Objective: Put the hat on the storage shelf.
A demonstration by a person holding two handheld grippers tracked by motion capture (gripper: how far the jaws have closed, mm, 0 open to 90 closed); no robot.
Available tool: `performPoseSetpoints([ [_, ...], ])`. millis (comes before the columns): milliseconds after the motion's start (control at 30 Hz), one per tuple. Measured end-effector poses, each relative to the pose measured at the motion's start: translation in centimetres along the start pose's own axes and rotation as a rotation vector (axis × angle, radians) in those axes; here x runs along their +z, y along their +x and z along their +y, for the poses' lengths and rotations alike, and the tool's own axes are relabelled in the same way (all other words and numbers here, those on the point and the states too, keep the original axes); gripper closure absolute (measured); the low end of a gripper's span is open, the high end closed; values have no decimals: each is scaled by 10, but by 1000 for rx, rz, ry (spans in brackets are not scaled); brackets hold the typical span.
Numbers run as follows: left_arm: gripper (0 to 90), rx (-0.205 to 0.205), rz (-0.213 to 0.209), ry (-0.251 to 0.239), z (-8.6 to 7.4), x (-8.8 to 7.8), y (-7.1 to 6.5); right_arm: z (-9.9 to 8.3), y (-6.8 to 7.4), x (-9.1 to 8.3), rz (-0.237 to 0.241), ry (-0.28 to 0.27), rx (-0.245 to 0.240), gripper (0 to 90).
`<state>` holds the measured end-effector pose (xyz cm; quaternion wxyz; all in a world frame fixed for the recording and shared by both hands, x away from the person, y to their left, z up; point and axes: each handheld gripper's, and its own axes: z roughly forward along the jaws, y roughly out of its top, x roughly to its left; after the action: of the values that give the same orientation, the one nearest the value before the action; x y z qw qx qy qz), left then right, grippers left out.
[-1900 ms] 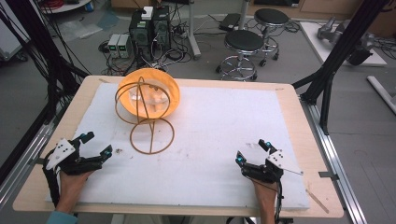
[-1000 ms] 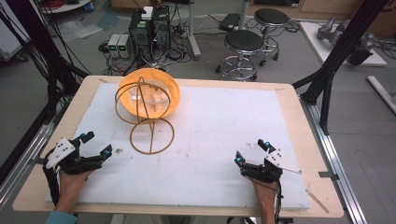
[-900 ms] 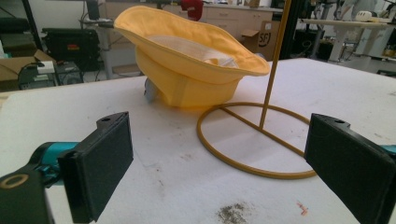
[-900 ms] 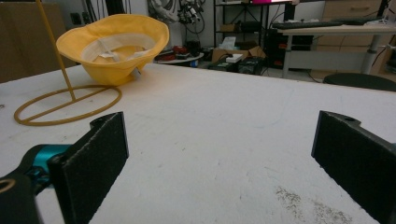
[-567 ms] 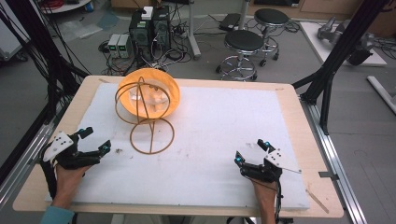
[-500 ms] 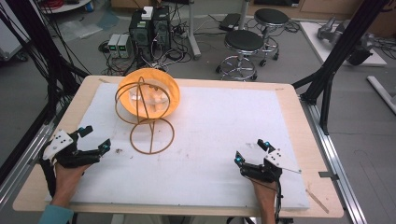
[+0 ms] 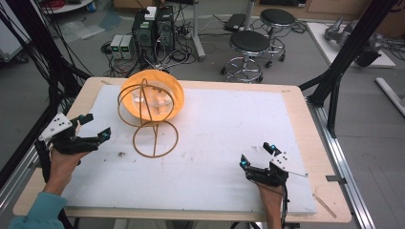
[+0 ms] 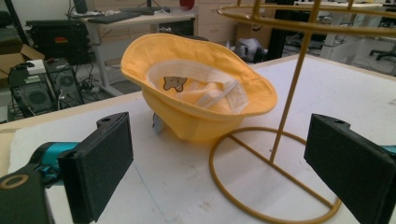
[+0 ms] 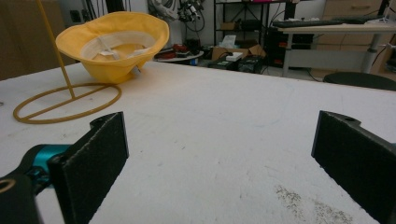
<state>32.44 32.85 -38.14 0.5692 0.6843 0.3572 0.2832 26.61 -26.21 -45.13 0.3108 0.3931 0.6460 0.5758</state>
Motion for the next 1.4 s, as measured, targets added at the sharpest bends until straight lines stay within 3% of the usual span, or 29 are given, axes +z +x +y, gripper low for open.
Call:
performPoseSetpoints([
  [300, 84, 34, 16, 48, 26, 19, 21, 0, 0, 0, 1, 4, 5, 27],
  [667, 84, 2, -12, 104, 52, 45, 40, 0, 1, 1, -5, 13, -11, 27],
  [800, 84, -28, -34, 117, 59, 56, 49, 0, 1, 1, -6, 13, -10, 27],
  [933, 84, -96, -48, 149, 59, 68, 61, 0, 1, 1, -7, 10, -18, 27],
  [1033, 84, -112, -50, 166, 62, 76, 70, 0, 2, 1, -5, 14, -17, 27],
  [1133, 84, -156, -68, 220, 65, 87, 78, 0, 2, 1, -6, 15, -17, 27],
  [1400, 84, -176, -79, 320, 68, 117, 87, 0, 2, 1, -9, 15, -12, 27],
])
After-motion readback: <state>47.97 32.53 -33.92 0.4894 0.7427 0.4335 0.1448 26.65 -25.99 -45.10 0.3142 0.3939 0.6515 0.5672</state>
